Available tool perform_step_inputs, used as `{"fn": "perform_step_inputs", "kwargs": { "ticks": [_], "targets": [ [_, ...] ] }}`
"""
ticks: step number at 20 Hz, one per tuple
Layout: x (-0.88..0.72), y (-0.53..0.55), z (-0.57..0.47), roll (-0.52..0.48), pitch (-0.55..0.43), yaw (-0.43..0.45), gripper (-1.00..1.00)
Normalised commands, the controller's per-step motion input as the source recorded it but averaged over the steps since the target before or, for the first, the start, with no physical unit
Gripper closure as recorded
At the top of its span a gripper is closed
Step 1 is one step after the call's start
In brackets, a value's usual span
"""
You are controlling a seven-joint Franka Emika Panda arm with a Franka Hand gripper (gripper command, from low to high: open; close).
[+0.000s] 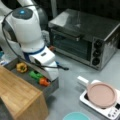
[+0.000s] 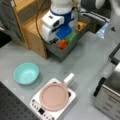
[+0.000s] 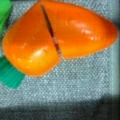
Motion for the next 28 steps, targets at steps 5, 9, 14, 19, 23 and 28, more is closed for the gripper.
{"fn": "perform_step_inputs", "kwargs": {
  "ticks": [5,9,14,19,23,28],
  "targets": [
    [-0.04,0.08,-0.02,0.002,-0.068,-0.102,-1.00],
    [-0.09,0.10,0.12,-0.014,-0.048,-0.224,-1.00],
    [-0.11,0.25,0.21,0.006,0.084,-0.310,-1.00],
    [0.00,0.46,0.24,0.062,0.051,-0.402,-1.00],
    [-0.02,0.59,0.12,0.150,-0.038,-0.525,-1.00],
    [-0.03,0.55,0.05,0.225,-0.050,-0.607,-1.00]
  ]
}}
